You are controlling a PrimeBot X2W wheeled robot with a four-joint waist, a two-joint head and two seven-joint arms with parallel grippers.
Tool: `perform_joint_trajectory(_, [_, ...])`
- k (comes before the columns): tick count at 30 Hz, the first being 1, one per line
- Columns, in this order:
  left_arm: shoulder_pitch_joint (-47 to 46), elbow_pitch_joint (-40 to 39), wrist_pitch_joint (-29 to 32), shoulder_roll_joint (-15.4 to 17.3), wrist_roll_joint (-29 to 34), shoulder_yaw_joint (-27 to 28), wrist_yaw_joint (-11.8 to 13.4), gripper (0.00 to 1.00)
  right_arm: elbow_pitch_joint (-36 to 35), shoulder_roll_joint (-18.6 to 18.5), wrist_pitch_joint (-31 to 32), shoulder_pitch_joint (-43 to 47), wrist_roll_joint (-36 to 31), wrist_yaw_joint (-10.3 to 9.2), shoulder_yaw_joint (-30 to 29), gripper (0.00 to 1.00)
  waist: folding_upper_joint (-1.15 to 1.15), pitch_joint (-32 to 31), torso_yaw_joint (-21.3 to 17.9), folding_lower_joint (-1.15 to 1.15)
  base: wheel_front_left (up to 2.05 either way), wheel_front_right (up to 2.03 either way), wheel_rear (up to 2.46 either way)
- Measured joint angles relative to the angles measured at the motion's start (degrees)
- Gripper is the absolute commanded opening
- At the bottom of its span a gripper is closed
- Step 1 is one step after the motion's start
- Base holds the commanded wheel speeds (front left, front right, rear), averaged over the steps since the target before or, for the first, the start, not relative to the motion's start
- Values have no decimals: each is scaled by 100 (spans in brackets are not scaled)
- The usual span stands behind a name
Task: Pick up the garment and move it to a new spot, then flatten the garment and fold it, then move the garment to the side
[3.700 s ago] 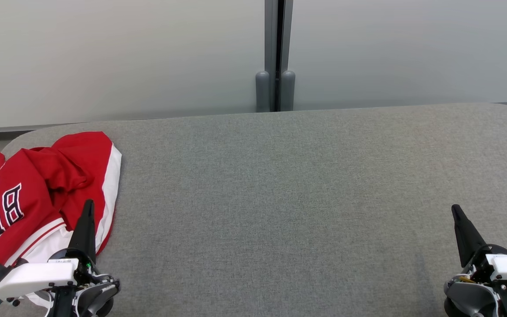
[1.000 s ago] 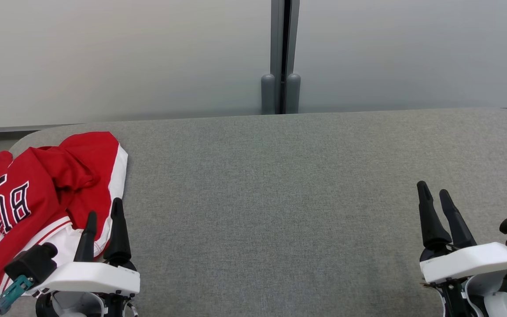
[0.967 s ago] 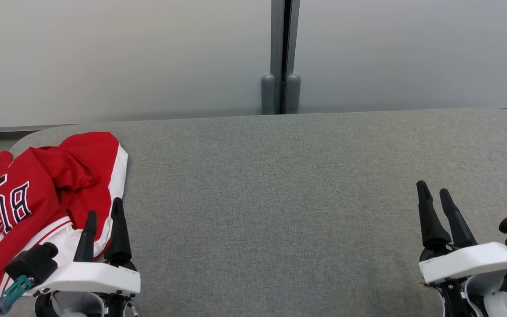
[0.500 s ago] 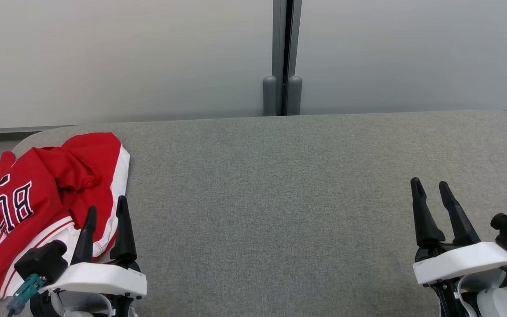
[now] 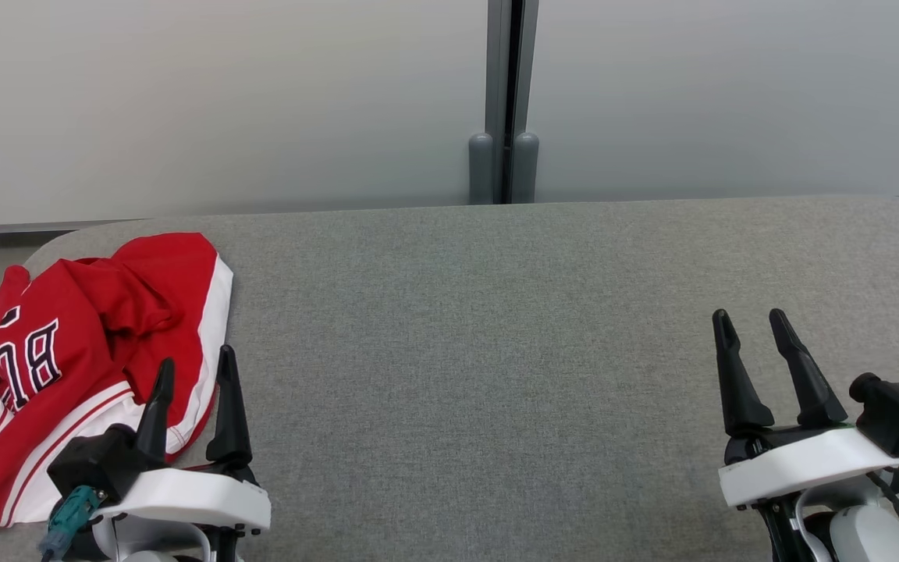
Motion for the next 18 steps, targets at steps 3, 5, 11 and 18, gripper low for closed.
perform_joint_trajectory(3, [0,4,-42,2,155,-12,0,100,-9,-4,-47,-4,-155,0,27,100,0,-2,3,0,0,0,0])
perform_joint_trajectory(5, [-1,4,-67,2,261,-23,0,100,-9,-7,-59,-7,-235,0,40,100,0,-3,3,0,0,0,0])
perform_joint_trajectory(11, [-1,-22,-145,4,508,-76,1,100,8,-9,-146,-46,-510,0,96,100,0,-10,3,0,0,0,0])
perform_joint_trajectory(18, [-1,-51,-219,8,789,-134,52,100,42,-13,-222,-65,-813,0,167,100,0,-18,14,0,0,0,0])
